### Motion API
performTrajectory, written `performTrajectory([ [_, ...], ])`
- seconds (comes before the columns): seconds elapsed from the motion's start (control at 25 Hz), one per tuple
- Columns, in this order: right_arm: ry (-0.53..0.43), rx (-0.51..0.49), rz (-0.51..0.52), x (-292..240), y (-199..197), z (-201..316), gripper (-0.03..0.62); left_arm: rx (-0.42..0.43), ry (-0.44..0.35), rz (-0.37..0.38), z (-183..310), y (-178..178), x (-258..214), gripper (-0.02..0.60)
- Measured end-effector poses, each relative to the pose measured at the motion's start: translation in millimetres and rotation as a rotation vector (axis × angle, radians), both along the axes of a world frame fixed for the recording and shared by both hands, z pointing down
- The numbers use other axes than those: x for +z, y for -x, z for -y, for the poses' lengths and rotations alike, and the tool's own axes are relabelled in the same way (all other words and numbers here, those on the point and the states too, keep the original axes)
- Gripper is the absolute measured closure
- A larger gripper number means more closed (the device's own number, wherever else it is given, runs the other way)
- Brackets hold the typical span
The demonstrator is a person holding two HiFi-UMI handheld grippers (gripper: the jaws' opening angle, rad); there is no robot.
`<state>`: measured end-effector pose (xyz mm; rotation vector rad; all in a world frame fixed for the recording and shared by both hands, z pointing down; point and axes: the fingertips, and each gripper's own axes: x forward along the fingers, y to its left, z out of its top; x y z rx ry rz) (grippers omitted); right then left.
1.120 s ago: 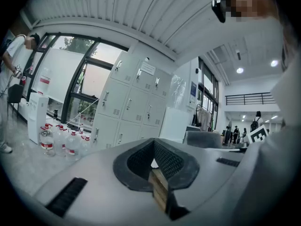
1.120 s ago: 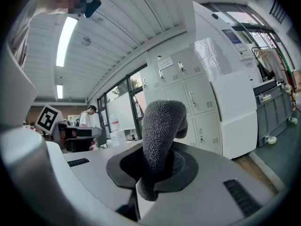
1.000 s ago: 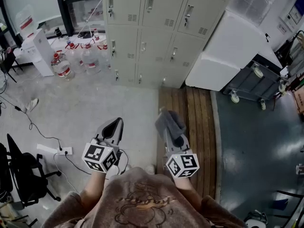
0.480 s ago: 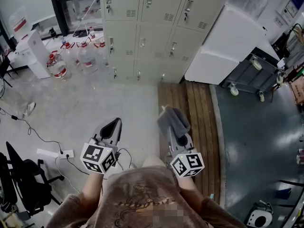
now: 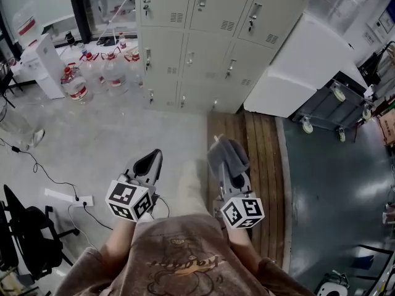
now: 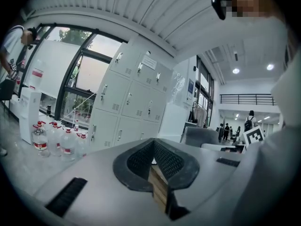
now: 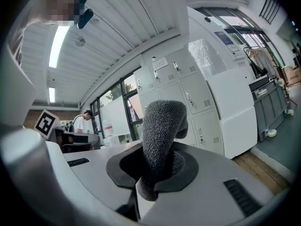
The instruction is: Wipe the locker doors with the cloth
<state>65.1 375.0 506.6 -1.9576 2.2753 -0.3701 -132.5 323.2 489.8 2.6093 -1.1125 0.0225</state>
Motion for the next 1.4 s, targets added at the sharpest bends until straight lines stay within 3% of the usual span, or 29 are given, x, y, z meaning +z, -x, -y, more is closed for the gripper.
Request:
performTrajectory([
  [0.32, 0.004, -0.025, 0.019, 13, -25, 99, 0.557, 0.019, 0.012, 0.004, 97, -39, 6, 0.578],
  [0.88, 0.010, -0.136, 0.016, -19, -108, 340, 0.557, -0.035, 0.017, 0.020, 324, -132, -35, 0.578],
  [1.4, 0.028, -0.198, 0.001, -26, -113, 449, 0.557, -0.053, 0.007, 0.013, 431, -143, -52, 0.578],
])
